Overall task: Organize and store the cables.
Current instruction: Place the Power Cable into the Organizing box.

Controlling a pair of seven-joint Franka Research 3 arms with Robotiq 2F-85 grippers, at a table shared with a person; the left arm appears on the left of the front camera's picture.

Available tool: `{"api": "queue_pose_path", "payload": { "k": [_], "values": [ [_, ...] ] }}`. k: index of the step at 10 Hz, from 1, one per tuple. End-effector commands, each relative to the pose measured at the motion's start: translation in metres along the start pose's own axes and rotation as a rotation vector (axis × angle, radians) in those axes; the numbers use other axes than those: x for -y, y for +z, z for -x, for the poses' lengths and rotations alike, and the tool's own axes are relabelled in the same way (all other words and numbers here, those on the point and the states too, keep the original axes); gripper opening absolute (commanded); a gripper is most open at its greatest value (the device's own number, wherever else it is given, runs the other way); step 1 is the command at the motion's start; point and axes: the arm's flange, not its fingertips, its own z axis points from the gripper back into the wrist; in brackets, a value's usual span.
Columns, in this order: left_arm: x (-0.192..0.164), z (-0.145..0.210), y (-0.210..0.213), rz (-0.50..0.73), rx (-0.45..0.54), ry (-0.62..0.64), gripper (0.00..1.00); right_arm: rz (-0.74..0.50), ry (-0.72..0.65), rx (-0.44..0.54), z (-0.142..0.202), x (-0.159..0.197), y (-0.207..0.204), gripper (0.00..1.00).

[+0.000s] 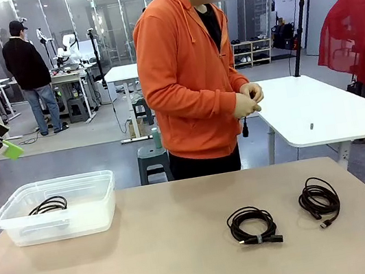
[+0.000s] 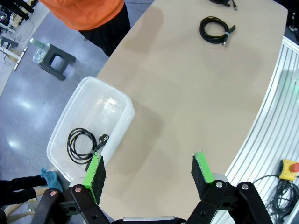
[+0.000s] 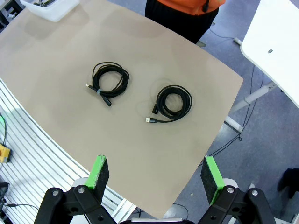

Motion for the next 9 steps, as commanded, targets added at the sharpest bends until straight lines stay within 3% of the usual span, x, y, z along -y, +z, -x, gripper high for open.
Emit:
{"api": "queue_pose_path", "payload": {
  "k": [1, 9],
  "values": [
    [0.0003, -0.0010, -0.0002, -0.005, -0.007, 0.013, 0.93, 0.001, 0.003, 0.000, 0.0016, 0.0001, 0.0006, 1.00],
    [0.0003, -0.0010, -0.0002, -0.005, -0.007, 0.013, 0.93, 0.001, 0.003, 0.000, 0.0016, 0.0001, 0.0006, 1.00]
  ]
}}
